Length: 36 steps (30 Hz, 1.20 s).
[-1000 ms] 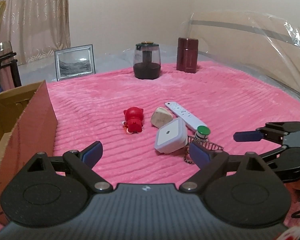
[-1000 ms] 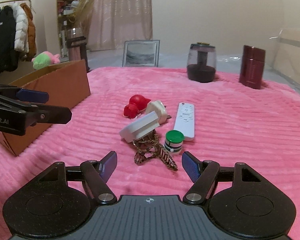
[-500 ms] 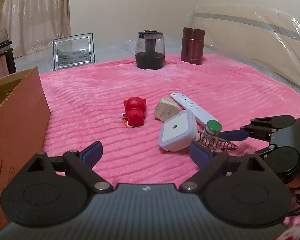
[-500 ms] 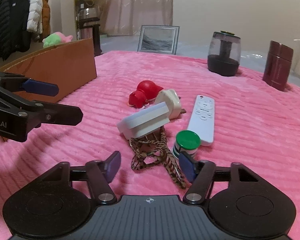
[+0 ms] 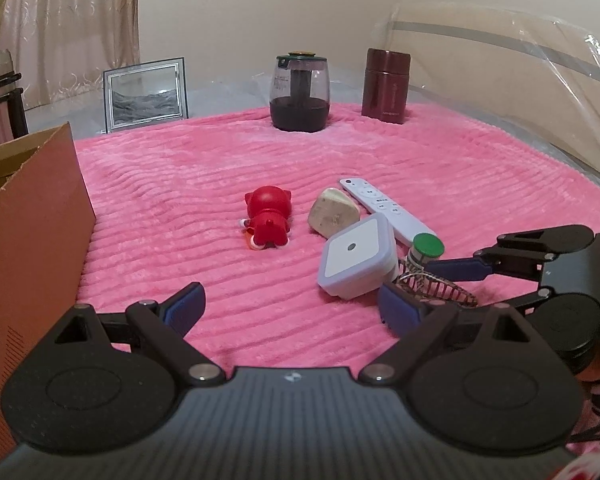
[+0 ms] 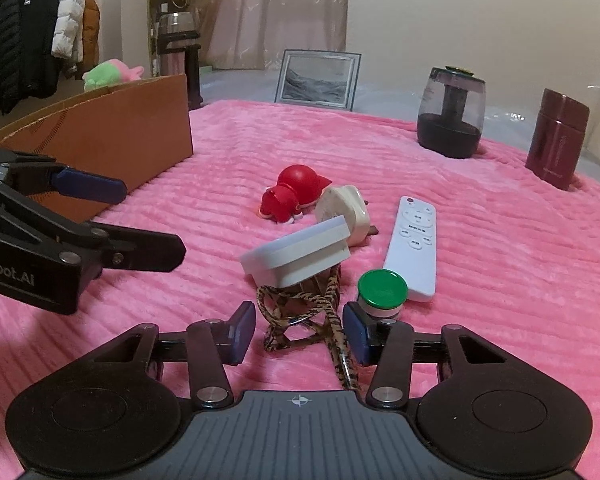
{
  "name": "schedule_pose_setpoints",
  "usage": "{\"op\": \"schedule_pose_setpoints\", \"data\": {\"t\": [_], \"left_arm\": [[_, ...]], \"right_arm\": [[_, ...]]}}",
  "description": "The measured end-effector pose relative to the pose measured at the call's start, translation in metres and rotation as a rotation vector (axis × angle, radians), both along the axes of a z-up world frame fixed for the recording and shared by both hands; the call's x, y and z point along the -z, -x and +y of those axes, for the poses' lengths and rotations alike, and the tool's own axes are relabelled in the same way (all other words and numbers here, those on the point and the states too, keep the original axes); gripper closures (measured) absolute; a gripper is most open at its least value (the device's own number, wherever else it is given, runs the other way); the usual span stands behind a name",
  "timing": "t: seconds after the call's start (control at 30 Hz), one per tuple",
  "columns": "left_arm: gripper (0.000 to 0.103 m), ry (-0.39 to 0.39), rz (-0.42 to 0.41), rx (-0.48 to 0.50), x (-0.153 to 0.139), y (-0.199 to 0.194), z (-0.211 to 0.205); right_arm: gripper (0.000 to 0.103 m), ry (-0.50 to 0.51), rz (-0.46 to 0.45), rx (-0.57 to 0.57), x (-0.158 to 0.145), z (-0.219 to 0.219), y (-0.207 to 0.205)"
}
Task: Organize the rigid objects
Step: 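Grasp the braided leopard-print cord with the right tool, then grasp the white square night light with the left tool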
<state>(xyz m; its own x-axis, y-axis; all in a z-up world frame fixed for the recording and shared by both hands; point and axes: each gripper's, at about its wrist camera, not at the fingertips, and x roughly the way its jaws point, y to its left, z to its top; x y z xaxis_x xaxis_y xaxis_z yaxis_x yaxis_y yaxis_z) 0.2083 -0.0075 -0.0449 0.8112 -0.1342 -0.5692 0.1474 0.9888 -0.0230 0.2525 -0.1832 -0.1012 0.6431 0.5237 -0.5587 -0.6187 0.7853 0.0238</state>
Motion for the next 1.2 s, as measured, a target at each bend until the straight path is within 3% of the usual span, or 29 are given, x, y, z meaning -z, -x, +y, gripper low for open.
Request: {"op": "schedule_pose_setpoints", "data": {"t": [0.3, 0.4, 0.77, 1.1, 1.2], "left_arm": [[0.012, 0.009, 0.016, -0.004, 0.004, -0.001, 0.002], [0.012, 0.011, 0.019, -0.002, 0.005, -0.002, 0.002], [0.012, 0.036, 0.034, 0.027, 0.006, -0.009, 0.001], [0.012, 0.155, 0.058, 0.066, 0.013, -0.038, -0.014], [0.012, 0.232, 0.073, 0.068, 0.016, -0.050, -0.013]], "right_arm": [[0.058, -0.014, 0.025, 0.026, 0.009, 0.007, -0.010], [0.064, -0.023, 0.030, 0.040, 0.009, 0.006, -0.010], [0.066, -0.027, 0.027, 0.065, -0.005, -0.017, 0.021], [0.066, -0.082, -0.008, 0.178, -0.020, -0.056, 0.047], [0.066, -0.096, -0.005, 0.199, -0.022, -0.062, 0.048]]}}
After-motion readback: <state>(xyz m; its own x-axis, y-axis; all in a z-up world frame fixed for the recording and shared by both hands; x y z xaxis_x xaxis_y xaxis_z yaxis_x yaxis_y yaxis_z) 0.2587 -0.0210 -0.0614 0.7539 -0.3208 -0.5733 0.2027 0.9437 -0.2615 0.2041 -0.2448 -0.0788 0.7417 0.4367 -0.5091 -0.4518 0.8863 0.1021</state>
